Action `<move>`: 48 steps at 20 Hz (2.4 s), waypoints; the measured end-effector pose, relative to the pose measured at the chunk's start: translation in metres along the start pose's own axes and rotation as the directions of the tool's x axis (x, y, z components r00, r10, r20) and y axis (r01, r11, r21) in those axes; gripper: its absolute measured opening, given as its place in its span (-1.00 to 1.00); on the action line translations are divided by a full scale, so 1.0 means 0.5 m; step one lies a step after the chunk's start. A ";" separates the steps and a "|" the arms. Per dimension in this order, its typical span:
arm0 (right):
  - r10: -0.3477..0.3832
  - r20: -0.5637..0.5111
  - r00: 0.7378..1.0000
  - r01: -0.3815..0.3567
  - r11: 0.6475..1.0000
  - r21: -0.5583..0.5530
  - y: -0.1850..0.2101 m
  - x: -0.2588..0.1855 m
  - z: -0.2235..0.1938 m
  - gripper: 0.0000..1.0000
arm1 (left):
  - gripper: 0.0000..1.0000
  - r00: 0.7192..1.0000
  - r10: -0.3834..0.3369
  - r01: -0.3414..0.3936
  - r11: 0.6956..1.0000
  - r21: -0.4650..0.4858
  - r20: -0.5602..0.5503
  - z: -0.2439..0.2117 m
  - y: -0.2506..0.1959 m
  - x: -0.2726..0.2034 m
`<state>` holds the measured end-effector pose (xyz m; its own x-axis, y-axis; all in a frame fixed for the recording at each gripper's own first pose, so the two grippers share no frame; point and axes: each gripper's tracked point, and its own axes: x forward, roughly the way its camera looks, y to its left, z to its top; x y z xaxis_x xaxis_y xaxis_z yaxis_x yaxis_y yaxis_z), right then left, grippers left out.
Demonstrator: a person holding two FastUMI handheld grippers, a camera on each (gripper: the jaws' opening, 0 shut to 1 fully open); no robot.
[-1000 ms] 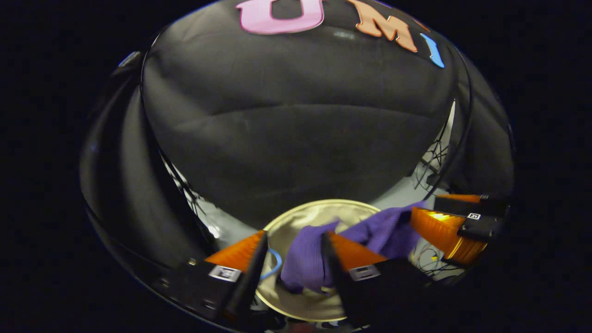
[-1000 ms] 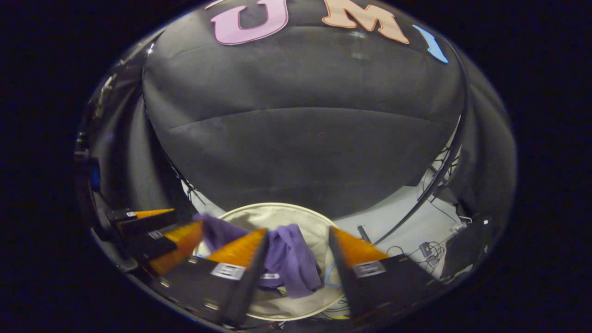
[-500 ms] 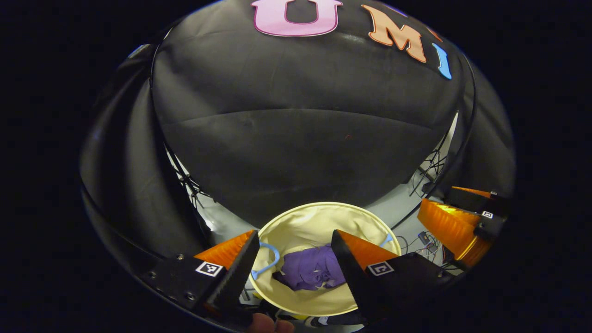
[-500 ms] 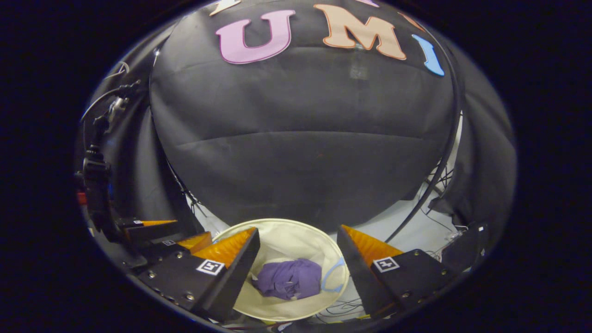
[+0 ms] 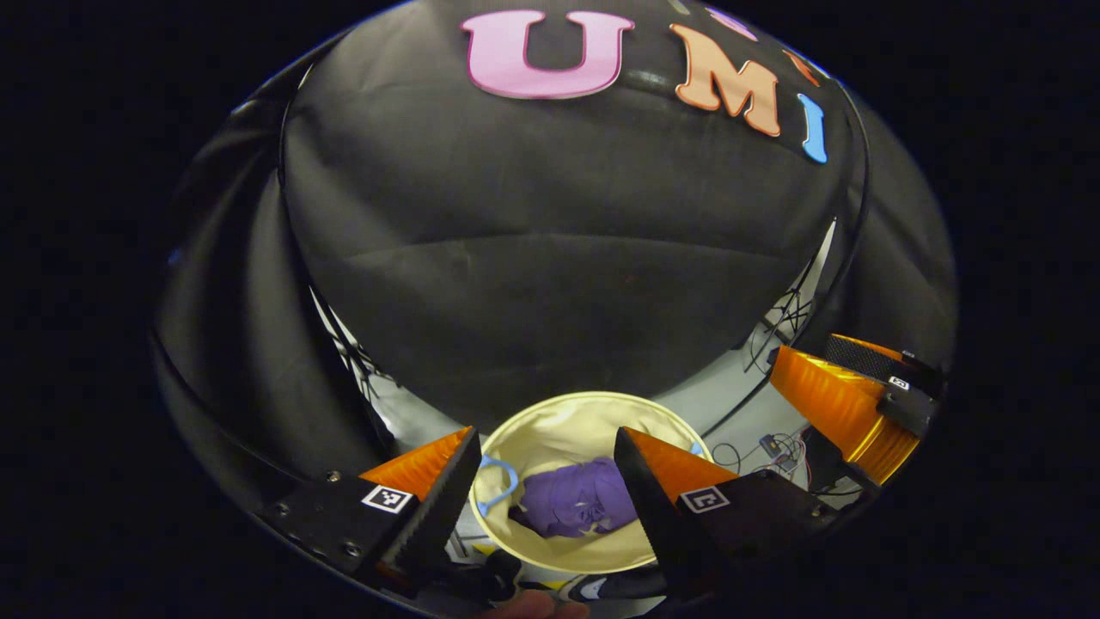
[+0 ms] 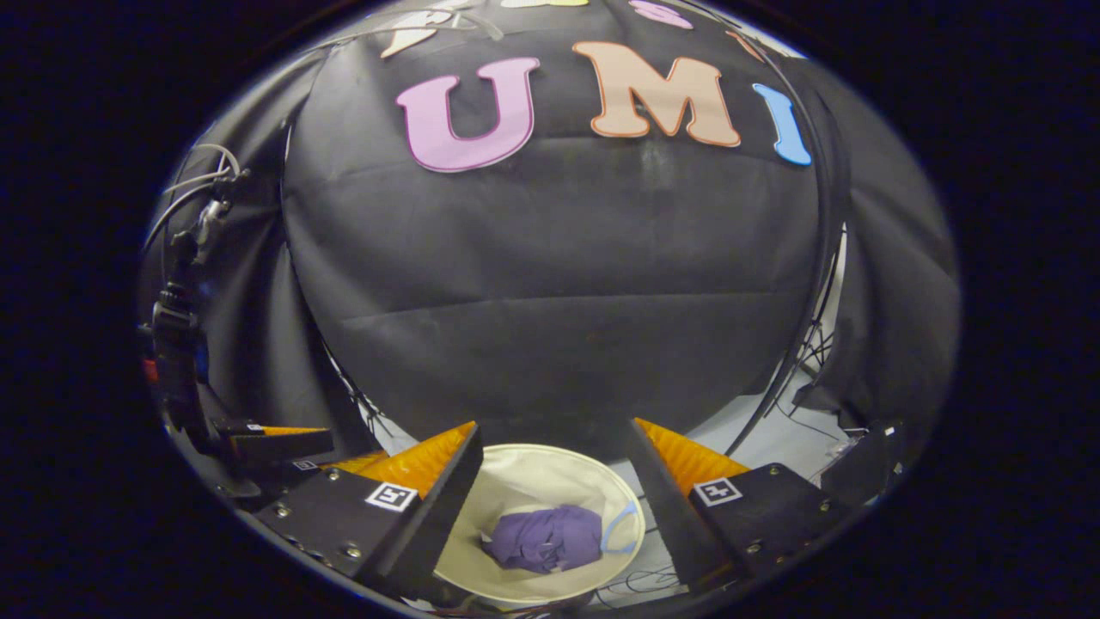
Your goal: Grasp the clothes on the hanger with both hands and then place them into the laundry hamper below.
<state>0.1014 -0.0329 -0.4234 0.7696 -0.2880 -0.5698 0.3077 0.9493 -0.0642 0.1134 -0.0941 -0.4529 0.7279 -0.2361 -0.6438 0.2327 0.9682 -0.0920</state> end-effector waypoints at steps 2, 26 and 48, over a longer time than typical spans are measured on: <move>-0.010 0.037 0.999 0.010 1.000 0.006 0.001 -0.028 0.036 0.94 | 0.94 0.997 0.012 -0.012 1.000 0.002 0.075 0.056 0.002 -0.038; -0.033 0.336 0.941 0.039 0.999 -0.010 -0.003 -0.338 0.350 0.93 | 0.86 0.837 0.024 -0.037 0.999 0.013 0.547 0.408 0.010 -0.477; 0.119 0.541 0.833 -0.092 0.993 -0.076 -0.045 -0.564 0.464 0.92 | 0.84 0.774 0.059 -0.033 0.998 -0.053 0.630 0.487 -0.114 -0.583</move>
<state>0.0072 -0.0024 -0.0712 0.9799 -0.1955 -0.0391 0.1922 0.9786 -0.0739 0.0450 -0.1005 -0.0751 0.9838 -0.1776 -0.0249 0.1739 0.9785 -0.1106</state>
